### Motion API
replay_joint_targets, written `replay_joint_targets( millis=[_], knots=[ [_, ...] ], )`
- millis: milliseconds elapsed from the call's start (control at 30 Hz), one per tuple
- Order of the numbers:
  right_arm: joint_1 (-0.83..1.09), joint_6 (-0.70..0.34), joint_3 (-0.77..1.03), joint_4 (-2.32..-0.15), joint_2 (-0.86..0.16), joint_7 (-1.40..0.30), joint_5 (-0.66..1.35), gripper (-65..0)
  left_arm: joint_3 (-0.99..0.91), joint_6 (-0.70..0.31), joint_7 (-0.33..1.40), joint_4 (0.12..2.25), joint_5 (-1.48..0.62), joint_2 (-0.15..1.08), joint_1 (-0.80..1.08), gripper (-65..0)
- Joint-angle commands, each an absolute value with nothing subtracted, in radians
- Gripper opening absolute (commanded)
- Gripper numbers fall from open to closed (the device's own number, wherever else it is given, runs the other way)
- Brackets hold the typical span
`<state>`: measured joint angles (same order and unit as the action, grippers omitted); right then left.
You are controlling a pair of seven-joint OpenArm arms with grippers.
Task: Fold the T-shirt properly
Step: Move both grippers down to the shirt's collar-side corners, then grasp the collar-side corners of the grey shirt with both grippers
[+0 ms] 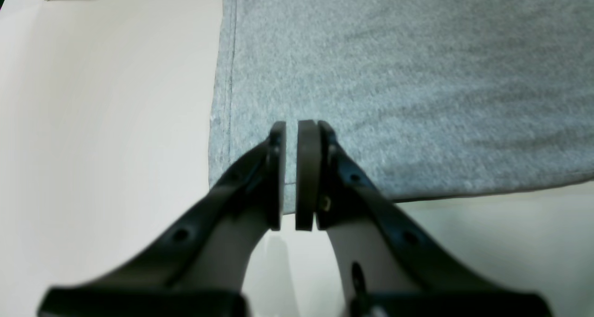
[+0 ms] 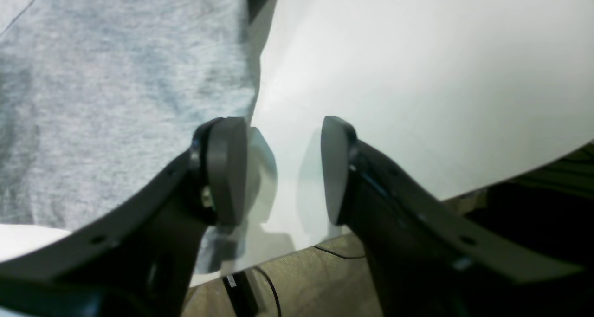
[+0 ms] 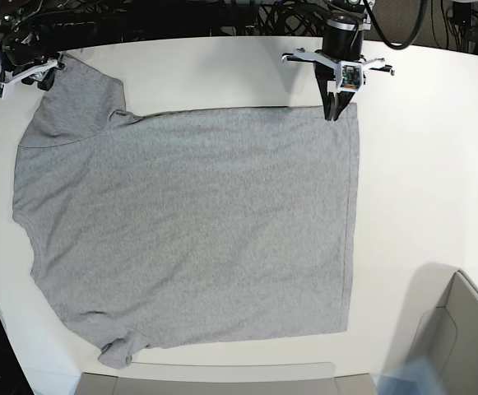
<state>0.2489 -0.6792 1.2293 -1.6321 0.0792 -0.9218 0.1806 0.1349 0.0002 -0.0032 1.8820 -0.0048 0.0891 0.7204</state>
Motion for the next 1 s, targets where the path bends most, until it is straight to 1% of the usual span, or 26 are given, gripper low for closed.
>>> replay_joint_targets(
  millis=[0,67,167,267,367,500,600,633,733,967],
  knots=[
    [0.268,-0.698,1.216,-1.641,0.125,-1.063,0.107,-38.4,0.136,0.002,-0.031,1.897,-0.005,0.091,0.728,-59.2],
    [0.272,-0.698,1.216,-1.716,0.151,-1.061,0.107,-38.4,0.136,0.002,-0.031,1.897,-0.005,0.091,0.73,-59.2],
    [0.272,-0.698,1.216,-1.819,0.157,-1.07,0.113,-38.4,0.137,0.002,-0.031,1.897,-0.005,0.091,0.733,-59.2],
    [0.269,-0.698,1.224,-1.824,0.153,-1.153,0.113,-38.4,0.137,0.002,-0.031,1.897,-0.005,0.091,0.734,-59.2],
    [0.266,-0.698,1.224,-1.828,0.154,-1.201,0.107,-38.4,0.136,0.002,-0.031,1.897,-0.005,0.091,0.734,-59.2],
    [0.271,-0.698,1.227,-1.842,0.156,-1.208,0.107,-38.4,0.139,0.002,-0.031,1.897,-0.005,0.091,0.734,-59.3],
    [0.271,-0.698,1.256,-1.926,0.157,-1.224,0.11,-38.4,0.139,0.002,-0.031,1.897,-0.005,0.091,0.736,-59.3],
    [0.266,-0.698,1.268,-1.954,0.157,-1.247,0.111,-38.4,0.139,0.002,-0.031,1.897,-0.005,0.091,0.736,-59.4],
    [0.239,-0.698,1.287,-2.057,0.156,-1.396,0.114,-38.4,0.139,0.002,-0.031,1.897,-0.005,0.091,0.736,-59.4],
    [0.163,-0.698,1.296,-2.068,0.124,-1.396,0.108,-38.6,0.193,0.002,-0.031,1.897,0.036,0.108,0.736,-59.4]
  ],
)
